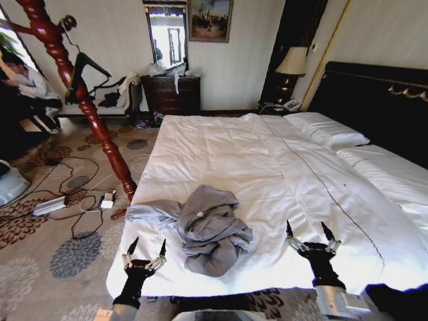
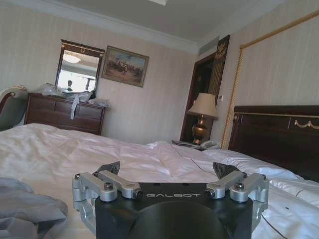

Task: Pick up the clothes from the bed and hang them on the clothes hanger.

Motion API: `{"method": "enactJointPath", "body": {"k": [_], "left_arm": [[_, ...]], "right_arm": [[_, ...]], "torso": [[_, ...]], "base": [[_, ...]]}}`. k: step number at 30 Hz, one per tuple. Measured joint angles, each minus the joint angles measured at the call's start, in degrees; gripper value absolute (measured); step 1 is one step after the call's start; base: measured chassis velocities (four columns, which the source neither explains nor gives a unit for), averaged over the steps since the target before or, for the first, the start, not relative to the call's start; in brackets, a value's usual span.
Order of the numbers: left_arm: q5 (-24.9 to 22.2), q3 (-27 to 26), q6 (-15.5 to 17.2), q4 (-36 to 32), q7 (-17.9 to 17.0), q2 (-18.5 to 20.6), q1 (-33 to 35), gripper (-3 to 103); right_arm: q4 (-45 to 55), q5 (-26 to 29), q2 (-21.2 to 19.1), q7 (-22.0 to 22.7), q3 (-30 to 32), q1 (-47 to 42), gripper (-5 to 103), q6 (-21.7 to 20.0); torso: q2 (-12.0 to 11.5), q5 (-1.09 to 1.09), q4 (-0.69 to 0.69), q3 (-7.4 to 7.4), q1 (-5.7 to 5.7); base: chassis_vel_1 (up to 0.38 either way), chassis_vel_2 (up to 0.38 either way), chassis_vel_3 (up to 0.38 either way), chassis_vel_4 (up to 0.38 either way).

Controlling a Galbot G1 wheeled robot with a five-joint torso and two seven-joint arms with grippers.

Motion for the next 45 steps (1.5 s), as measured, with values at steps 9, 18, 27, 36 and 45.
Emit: {"method": "enactJointPath", "body": {"k": [9,18,27,36,45], "left_arm": [[-2.31,0.79,0.32,1.26,-0.19,1.48,0.07,100],[-2.18,1.98,0.87,1.97,-0.67,1.97,-0.17,100],[-11.83,4.75,7.05,3.98,-5.12,4.44,-4.2,100],[-18.95,10.55,16.0,6.59,-9.52,7.86,-12.82,100],[-23.37,14.7,21.52,8.16,-11.42,9.65,-22.16,99]], "right_arm": [[-0.26,0.08,0.7,0.13,0.03,-0.06,100,-0.01],[-0.73,0.08,1.21,0.32,-0.41,0.32,100,-0.01],[-0.75,-0.15,1.35,0.34,-0.22,0.03,100,-0.02],[-0.27,-0.49,2.24,0.38,0.79,-1.02,100,0.03],[-0.64,-1.21,4.01,0.57,1.61,-1.06,100,0.68]], "torso": [[0.0,-0.01,0.0,0.0,0.0],[0.0,0.0,0.0,0.0,0.0],[0.0,-0.01,0.0,0.0,0.0],[0.0,0.0,0.0,0.0,0.0],[0.0,0.0,0.0,0.0,0.0]], "base": [[0.0,0.0,0.0,0.0],[0.0,0.0,0.0,0.0],[0.0,0.0,0.0,0.0],[0.0,0.0,0.0,0.0],[0.0,0.0,0.0,0.0]]}}
